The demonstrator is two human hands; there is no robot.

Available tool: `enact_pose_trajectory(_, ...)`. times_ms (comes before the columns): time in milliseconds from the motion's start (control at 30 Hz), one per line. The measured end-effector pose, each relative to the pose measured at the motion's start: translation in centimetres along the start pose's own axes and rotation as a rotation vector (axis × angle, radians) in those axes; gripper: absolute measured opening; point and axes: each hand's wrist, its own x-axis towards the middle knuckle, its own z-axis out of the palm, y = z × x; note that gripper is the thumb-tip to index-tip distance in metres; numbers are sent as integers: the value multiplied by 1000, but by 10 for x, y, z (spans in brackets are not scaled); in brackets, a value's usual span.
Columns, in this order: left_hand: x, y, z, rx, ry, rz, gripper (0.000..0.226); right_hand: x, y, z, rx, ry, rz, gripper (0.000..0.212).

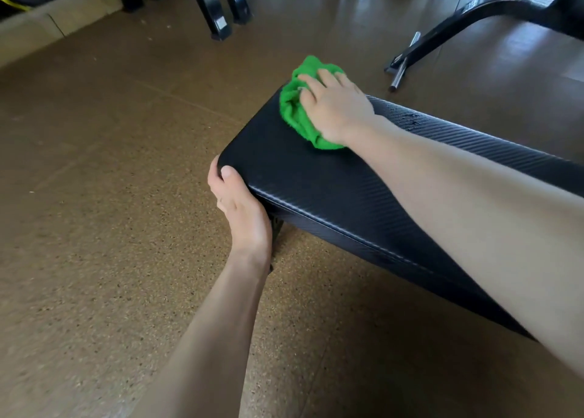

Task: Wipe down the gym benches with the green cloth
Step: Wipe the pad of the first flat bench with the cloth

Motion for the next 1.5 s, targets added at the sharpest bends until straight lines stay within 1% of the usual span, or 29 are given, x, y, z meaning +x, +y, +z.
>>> enact_pose_trajectory(67, 1, 2, 0, 3, 10, -2, 46, 0, 4, -2, -1, 0, 66, 55)
enact_pose_trajectory(133, -1, 1, 0, 2, 13, -10, 48, -17, -11, -2, 20, -33, 63, 56)
enact_pose_trajectory(233, -5, 5, 0, 51, 22, 14, 47, -75, -38, 5, 32, -53, -102, 56)
enact_pose_trajectory(267, -4, 5, 0, 37, 40, -4, 47, -96, -44, 7, 29, -34, -172, 55)
enact_pose_trajectory(333, 1, 4, 0, -24, 53, -89, 57, -118, -48, 10, 9, -11, -268, 54)
enact_pose_trajectory(400, 4, 4, 1, -48, 76, -141, 64, -113, -45, 7, 14, -48, -296, 52)
enact_pose_trajectory(433, 3, 6, 3, -38, 87, -132, 61, -105, -42, 5, 21, -61, -300, 51)
enact_pose_trajectory(500, -1, 7, 6, 16, 97, -56, 51, -81, -37, 4, 22, -50, -296, 50)
enact_pose_trajectory(567, -5, 5, 7, 79, 97, 9, 47, -49, -37, 7, 37, -43, -251, 51)
enact_pose_trajectory(667, -7, 4, 9, 98, 114, 18, 46, -6, -45, 8, 58, -58, -121, 53)
enact_pose_trajectory(733, -7, 5, 10, 104, 122, 19, 47, 2, -56, 9, 36, -84, -104, 55)
enact_pose_trajectory(767, -6, 4, 10, 110, 125, 31, 48, -3, -64, 10, 14, -89, -133, 55)
enact_pose_trajectory(833, -5, 2, 9, 121, 147, 55, 54, -22, -83, 15, -24, -80, -249, 53)
enact_pose_trajectory(900, -3, 0, 8, 119, 163, 78, 60, -36, -93, 22, -7, -86, -346, 49)
enact_pose_trajectory(967, -3, -2, 8, 137, 148, 90, 66, -35, -89, 23, 16, -83, -369, 48)
enact_pose_trajectory(1067, -3, -3, 5, 143, 114, 71, 67, -17, -70, 17, 4, -53, -327, 51)
enact_pose_trajectory(1233, -6, 2, 5, 125, 66, 46, 50, -1, -7, -1, 23, -28, -106, 54)
enact_pose_trajectory(1367, -6, 4, 6, 88, 64, 32, 46, -21, 44, -10, -32, -13, 31, 55)
enact_pose_trajectory(1500, -8, 5, 5, 66, 47, 14, 46, -68, 79, -19, -99, 6, 139, 56)
